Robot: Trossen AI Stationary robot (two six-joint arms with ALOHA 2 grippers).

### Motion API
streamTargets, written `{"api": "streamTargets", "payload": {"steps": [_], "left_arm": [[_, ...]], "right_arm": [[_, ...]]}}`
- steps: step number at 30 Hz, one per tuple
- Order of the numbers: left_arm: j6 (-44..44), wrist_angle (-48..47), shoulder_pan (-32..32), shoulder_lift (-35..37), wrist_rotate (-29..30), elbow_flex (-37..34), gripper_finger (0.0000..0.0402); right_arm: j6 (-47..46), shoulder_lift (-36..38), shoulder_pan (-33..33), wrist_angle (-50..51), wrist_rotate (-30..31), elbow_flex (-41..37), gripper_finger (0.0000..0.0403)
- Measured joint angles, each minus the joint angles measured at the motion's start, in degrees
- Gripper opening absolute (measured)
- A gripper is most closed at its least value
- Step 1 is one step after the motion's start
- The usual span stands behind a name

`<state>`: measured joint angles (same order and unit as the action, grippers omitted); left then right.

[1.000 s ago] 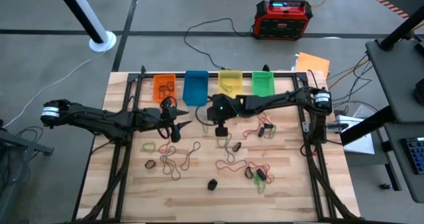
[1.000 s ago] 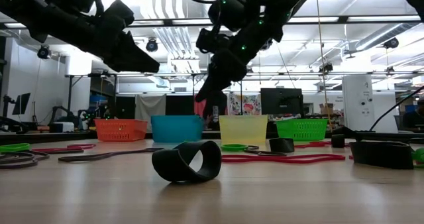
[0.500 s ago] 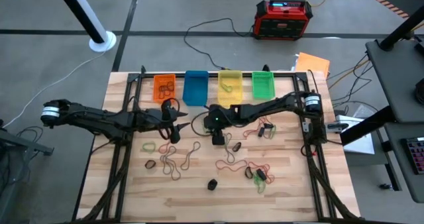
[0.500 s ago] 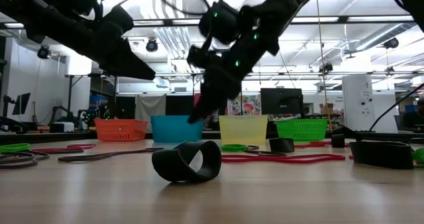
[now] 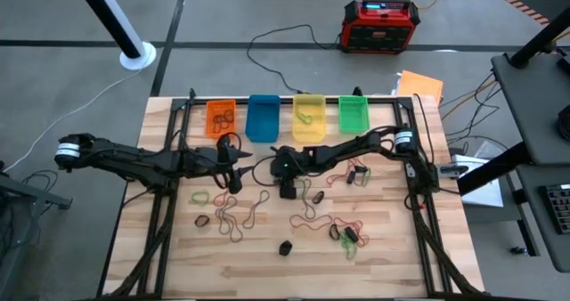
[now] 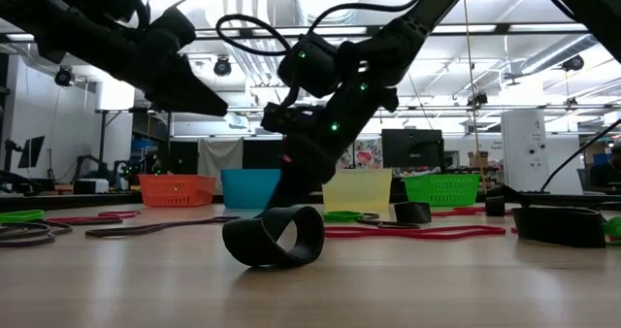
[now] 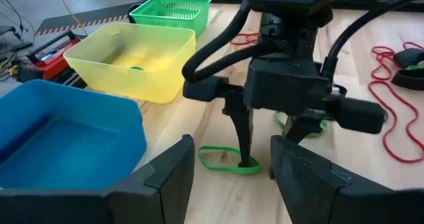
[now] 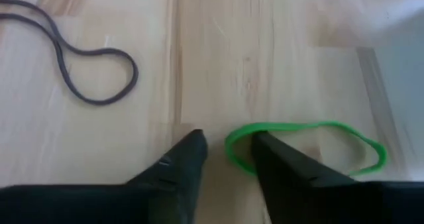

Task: Sort rubber bands into baskets
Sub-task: Put the green rubber band into the yellow bin

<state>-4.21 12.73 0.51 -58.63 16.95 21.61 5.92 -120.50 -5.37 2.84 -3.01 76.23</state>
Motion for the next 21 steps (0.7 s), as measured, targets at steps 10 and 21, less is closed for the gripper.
{"api": "streamTargets", "payload": {"steps": [10, 21], "left_arm": [[-0.53, 0.47, 0.00, -0.39, 0.00, 0.00, 0.0182], [-1.07, 2.08, 0.00, -1.73, 0.02, -0.02, 0.0182]], "right_arm": [[4.03, 4.80, 0.36, 2.92, 0.27, -0.51, 0.0010], [12.18, 22.29, -1.49, 12.08, 16.22, -0.66, 0.0009]]}}
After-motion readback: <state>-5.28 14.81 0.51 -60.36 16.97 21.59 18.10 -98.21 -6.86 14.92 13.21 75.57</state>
